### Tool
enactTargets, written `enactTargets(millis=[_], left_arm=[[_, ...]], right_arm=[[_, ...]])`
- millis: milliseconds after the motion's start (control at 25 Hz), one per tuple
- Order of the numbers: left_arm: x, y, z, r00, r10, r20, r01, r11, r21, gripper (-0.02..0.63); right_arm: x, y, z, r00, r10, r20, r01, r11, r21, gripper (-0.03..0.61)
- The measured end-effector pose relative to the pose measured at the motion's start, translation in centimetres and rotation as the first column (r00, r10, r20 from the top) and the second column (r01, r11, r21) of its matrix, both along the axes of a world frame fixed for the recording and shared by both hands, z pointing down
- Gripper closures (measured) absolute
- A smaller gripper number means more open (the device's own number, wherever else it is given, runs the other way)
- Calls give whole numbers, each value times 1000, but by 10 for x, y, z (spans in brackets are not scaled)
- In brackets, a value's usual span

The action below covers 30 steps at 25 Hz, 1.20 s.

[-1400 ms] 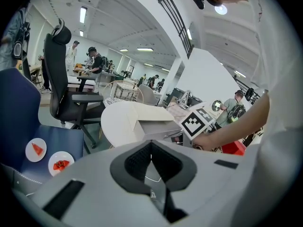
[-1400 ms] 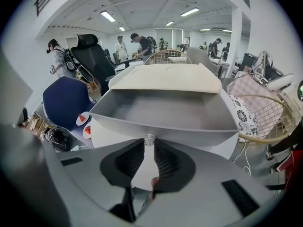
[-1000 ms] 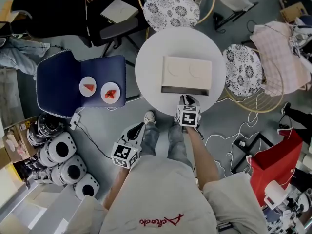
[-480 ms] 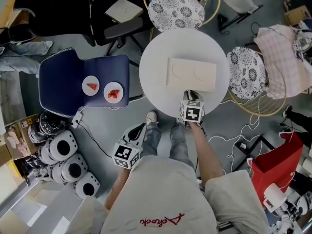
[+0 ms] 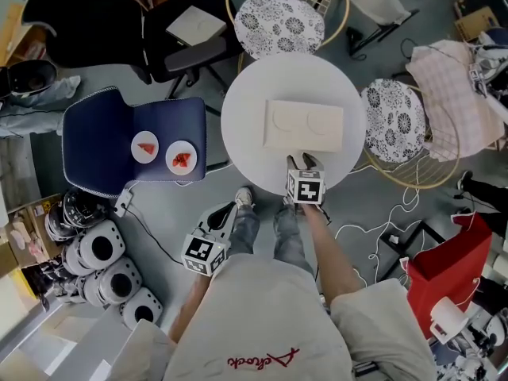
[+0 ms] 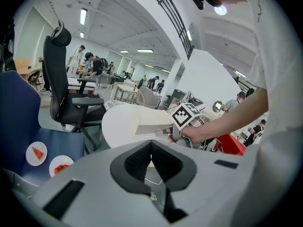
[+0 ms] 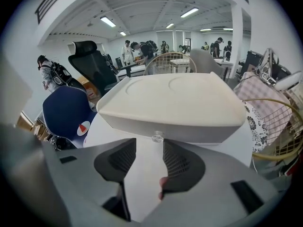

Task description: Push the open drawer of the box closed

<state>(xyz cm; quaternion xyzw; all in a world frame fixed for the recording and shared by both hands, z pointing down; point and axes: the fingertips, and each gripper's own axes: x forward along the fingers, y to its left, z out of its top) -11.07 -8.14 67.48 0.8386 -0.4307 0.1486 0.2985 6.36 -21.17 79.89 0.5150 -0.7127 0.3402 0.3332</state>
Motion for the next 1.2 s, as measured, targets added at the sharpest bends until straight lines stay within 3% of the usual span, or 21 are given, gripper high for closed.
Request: enactTargets(millis=[200, 240, 280, 360, 720, 960, 1200], left_arm=[[8, -7, -9, 1000, 8, -6, -8, 1000, 29, 601], [9, -7, -10, 1000, 11, -6, -10, 999, 35, 601], [11, -7, -11, 1000, 13, -5, -13, 999, 41, 601], [14, -7, -14, 1000, 15, -4, -15, 998, 54, 601], [52, -15, -41, 999, 42, -14, -40, 992, 123, 601], [69, -35, -72, 998, 61, 8, -61, 977, 204, 601], [89, -72, -115, 997, 69, 18, -71, 948, 309, 601]], right_arm=[[10, 7, -2, 1000, 3, -13, -3, 1000, -21, 408], [15, 9, -5, 999, 16, -30, -16, 1000, -9, 452], [20, 9, -10, 999, 27, -46, -26, 1000, 12, 538], [24, 11, -21, 998, 31, -48, -28, 998, 55, 561], [41, 12, -59, 1000, 9, -5, -8, 988, 152, 561], [50, -6, -109, 1000, -26, -15, 29, 965, 262, 561], [59, -44, -182, 999, -34, 15, 24, 904, 426, 561]])
